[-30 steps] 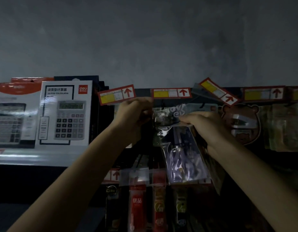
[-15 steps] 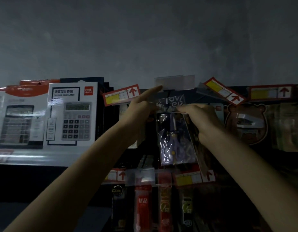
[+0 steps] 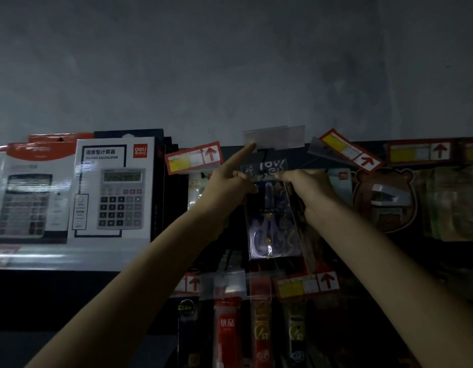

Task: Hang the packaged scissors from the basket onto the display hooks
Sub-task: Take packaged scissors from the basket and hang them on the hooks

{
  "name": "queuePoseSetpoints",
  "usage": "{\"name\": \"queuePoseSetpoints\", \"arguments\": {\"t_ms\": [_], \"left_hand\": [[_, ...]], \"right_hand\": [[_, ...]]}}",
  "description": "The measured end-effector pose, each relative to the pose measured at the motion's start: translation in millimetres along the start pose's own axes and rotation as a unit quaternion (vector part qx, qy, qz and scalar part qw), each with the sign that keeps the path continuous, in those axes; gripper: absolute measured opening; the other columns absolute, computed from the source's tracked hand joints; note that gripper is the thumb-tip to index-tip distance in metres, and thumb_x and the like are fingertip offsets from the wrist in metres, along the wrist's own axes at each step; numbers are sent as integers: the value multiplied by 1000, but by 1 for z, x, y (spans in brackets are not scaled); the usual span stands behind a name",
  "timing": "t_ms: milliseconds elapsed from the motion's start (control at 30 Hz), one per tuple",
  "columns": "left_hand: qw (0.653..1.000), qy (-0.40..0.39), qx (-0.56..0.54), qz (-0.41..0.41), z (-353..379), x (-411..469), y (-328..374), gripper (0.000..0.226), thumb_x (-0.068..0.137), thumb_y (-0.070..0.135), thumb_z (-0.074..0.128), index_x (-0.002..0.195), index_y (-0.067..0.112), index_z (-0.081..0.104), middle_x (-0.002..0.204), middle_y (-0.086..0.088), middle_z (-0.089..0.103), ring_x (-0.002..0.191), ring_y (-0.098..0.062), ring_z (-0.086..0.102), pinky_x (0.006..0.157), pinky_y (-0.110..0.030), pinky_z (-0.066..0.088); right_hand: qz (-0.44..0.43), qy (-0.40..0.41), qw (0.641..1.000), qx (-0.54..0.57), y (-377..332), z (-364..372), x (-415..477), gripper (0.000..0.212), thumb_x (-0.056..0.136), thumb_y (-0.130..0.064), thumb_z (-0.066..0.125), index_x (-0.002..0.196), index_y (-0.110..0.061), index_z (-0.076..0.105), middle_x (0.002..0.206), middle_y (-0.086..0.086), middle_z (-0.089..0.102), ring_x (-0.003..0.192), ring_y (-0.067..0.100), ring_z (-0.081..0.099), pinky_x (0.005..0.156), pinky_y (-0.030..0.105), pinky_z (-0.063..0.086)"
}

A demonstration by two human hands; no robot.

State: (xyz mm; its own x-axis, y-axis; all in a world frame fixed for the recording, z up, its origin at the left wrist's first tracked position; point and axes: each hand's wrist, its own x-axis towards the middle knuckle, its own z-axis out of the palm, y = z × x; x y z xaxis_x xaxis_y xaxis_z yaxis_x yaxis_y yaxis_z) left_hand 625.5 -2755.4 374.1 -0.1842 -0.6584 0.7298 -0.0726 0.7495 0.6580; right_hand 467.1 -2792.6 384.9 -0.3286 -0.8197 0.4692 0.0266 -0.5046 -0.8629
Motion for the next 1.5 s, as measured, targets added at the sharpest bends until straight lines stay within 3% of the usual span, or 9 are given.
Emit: {"name": "queuePoseSetpoints", "arguments": {"t_ms": [233, 333, 567, 667, 867, 1000, 1133, 1333, 1500], "left_hand": [[992, 32, 119, 42, 7, -21, -21, 53, 100, 10, 59, 145, 36, 49, 90, -18, 62, 83, -34, 63, 78, -38, 60], [978, 76, 190, 38, 12, -37, -34, 36, 100, 24, 62, 135, 25, 60, 89, -7, 69, 78, -19, 68, 68, -34, 60], [993, 33, 98, -56, 15, -54, -52, 63, 89, 25, 77, 143, 32, 47, 92, -7, 76, 81, -17, 76, 79, -49, 62], [994, 23, 88, -65, 16, -55, -53, 67, 89, 23, 77, 146, 33, 43, 94, -15, 76, 86, -27, 76, 84, -54, 60], [990, 43, 128, -46, 14, -51, -55, 70, 88, 26, 78, 149, 34, 43, 67, -9, 67, 53, -12, 60, 50, -25, 44], [991, 48, 113, -47, 15, -49, -56, 76, 88, 26, 79, 153, 30, 41, 72, -18, 67, 73, -41, 66, 63, -37, 47], [993, 48, 101, -45, 13, -48, -59, 78, 87, 23, 79, 154, 27, 40, 65, -6, 67, 68, -33, 67, 64, -34, 50], [995, 55, 76, -41, 12, -49, -63, 74, 89, 18, 76, 154, 25, 41, 74, -12, 70, 83, -33, 72, 86, -55, 59], [990, 73, 122, -12, 16, -49, -68, 63, 94, 23, 72, 151, 26, 46, 78, -10, 72, 66, -15, 70, 59, -28, 57]], "right_hand": [[33, -20, 999, -3, -4, -4, -2, 19, 82, -13, 75, 100, -6, 72, 89, 15, 77, 78, 29, 74, 60, 29, 58], [37, -23, 999, -21, -4, -4, -1, 19, 82, -11, 72, 100, -5, 71, 86, 13, 76, 72, 26, 74, 57, 29, 57], [32, -20, 998, -48, -2, -4, 0, 25, 83, -13, 68, 107, -5, 69, 102, 17, 76, 88, 27, 74, 81, 39, 61], [29, -24, 998, -56, -2, -4, -2, 26, 87, -14, 66, 112, -6, 67, 105, 16, 75, 80, 19, 69, 62, 32, 54], [48, -49, 996, -58, -6, -9, -11, 32, 82, -17, 72, 112, -8, 67, 96, 15, 77, 79, 26, 73, 65, 36, 59], [41, -72, 991, -106, -4, -21, -27, 37, 79, -28, 78, 105, -2, 70, 89, 18, 73, 75, 29, 69, 68, 36, 56], [41, -117, 977, -176, -2, -42, -53, 30, 84, -32, 78, 89, -3, 71, 76, 9, 62, 68, 24, 58, 61, 30, 41], [11, -167, 959, -228, 12, -64, -88, 54, 87, -35, 77, 134, -15, 59, 125, 1, 66, 108, 17, 65, 89, 34, 49], [-11, -191, 955, -227, 28, -62, -96, 74, 87, -36, 79, 151, -33, 42, 147, 2, 52, 128, 24, 56, 84, 30, 42]]}}
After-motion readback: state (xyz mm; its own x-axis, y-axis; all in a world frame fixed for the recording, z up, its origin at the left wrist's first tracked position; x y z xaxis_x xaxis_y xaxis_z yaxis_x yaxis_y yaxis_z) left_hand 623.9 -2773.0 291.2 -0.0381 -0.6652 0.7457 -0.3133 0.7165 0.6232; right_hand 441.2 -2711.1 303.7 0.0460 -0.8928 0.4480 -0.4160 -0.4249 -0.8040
